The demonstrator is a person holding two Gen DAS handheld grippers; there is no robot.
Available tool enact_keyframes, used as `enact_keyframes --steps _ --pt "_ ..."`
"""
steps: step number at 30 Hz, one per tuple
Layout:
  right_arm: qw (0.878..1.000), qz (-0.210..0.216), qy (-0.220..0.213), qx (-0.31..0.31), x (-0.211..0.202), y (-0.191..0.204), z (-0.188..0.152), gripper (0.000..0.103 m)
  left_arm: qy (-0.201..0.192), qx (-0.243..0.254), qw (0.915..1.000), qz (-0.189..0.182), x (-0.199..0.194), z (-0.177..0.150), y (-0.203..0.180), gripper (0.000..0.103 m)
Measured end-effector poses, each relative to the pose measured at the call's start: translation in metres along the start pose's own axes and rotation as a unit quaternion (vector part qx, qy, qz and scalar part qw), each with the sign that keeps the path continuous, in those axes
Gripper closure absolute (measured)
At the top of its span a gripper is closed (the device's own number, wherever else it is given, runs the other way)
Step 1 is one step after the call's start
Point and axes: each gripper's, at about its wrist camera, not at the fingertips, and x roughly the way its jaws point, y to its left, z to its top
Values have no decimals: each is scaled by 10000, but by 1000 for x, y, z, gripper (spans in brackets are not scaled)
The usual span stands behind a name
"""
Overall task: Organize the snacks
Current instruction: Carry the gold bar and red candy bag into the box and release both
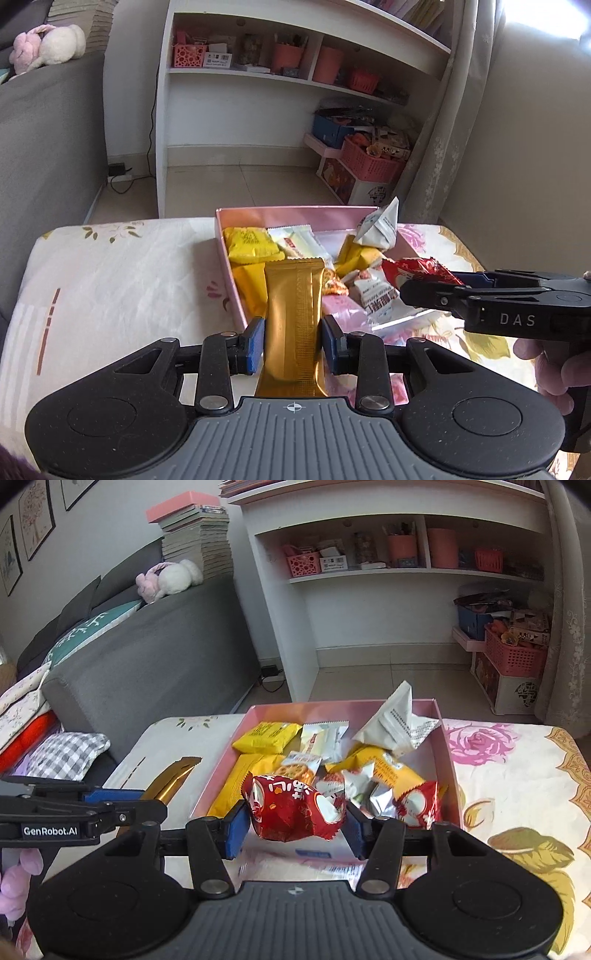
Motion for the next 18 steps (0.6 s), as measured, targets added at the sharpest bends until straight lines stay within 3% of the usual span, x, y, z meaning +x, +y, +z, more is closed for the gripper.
enact_keyframes --steps 8,18 --pt "9989 -147 -137 428 45 -18 38 57 -115 7 9997 196 57 34 -7 73" --pt "9976 -262 -86 641 81 -33 53 56 -88 -184 9992 354 106 48 0 72"
